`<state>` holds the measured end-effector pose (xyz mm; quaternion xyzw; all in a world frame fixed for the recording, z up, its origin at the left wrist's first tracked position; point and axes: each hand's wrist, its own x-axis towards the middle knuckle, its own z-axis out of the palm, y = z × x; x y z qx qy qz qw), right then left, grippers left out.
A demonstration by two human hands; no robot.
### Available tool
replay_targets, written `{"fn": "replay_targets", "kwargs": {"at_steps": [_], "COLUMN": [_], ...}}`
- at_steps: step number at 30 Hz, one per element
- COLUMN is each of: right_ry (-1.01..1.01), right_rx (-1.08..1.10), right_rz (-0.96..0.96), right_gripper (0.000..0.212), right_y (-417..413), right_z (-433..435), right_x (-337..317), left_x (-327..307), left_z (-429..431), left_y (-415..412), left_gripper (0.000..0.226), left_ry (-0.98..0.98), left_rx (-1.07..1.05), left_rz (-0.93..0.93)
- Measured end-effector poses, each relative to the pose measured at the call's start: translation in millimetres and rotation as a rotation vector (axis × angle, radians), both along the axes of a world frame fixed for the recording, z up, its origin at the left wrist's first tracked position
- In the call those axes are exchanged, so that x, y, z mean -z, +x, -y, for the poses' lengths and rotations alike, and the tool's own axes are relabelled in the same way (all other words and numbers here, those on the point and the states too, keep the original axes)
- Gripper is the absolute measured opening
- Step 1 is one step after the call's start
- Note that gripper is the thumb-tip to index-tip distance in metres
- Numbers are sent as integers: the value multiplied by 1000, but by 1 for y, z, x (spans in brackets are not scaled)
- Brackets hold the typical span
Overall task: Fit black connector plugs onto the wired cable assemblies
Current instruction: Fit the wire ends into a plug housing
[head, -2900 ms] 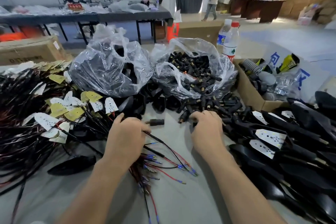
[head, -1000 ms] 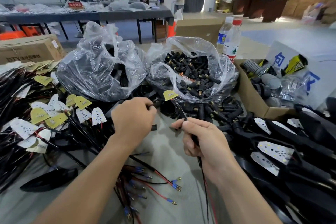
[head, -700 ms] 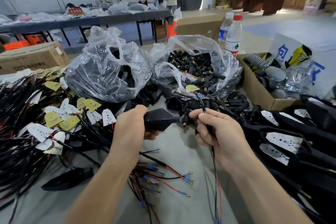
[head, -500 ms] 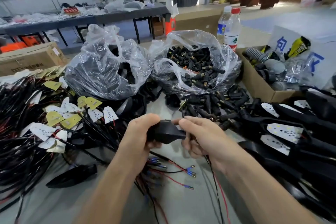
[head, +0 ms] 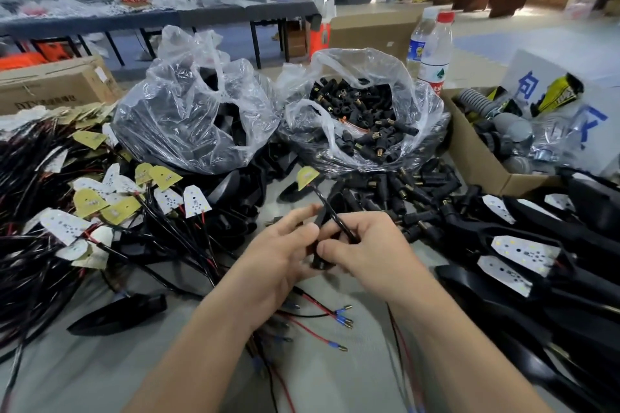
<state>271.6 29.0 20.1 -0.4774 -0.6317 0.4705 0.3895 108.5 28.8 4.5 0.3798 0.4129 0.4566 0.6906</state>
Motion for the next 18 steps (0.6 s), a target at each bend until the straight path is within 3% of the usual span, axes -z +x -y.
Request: {"fn": "replay_targets", "kwargs": {"at_steps": [7, 9, 13, 18], "right_ry": [-230, -207, -87, -40], "right_rx": [66, 105, 167, 151], "right_rz": [-556, -583, -466, -732], "right_gripper": [31, 37, 32, 31], "right_y": [14, 19, 16, 13], "right_z": [-5, -7, -7, -4], "right_x": [-3, -5, -8, -14], "left_x": [7, 7, 6, 4], "left_z": [1, 2, 0, 5], "left_y": [-8, -8, -10, -9], "left_gripper": [47, 50, 44, 44], "left_ry": [-118, -122, -63, 27], "left_rx": [-22, -36, -38, -35], "left_rz": [202, 221, 251, 152]}}
